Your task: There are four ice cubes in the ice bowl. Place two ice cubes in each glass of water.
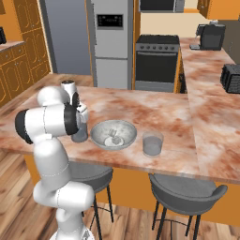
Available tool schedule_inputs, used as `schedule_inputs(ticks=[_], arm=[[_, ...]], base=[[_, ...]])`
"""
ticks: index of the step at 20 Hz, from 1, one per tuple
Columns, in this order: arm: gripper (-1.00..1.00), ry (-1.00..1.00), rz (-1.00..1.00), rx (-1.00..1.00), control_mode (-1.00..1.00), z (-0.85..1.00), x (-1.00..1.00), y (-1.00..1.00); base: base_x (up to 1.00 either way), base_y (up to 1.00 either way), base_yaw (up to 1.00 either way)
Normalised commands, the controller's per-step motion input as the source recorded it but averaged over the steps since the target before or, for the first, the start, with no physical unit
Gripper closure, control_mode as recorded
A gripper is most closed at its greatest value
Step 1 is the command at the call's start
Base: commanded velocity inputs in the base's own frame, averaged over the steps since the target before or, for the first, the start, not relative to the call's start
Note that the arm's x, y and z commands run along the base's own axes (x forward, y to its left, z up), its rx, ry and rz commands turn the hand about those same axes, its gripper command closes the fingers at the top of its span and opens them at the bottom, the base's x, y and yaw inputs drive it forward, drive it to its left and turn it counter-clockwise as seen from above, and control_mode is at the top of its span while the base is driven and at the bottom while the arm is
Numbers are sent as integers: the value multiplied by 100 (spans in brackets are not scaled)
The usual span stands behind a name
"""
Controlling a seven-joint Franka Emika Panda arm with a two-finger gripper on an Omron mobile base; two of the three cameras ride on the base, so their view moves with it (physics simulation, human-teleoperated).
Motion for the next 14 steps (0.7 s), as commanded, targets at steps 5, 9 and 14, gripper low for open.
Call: schedule_inputs(ticks=[5, 9, 14], arm=[[-100, 0, 3, 3, -100, 6, 0, -11], [-100, 0, 3, 9, -100, 30, 0, -34], [-100, 0, 0, 6, -100, 41, -36, -82]], base=[[0, 0, 0], [0, 0, 0], [0, 0, 0]])
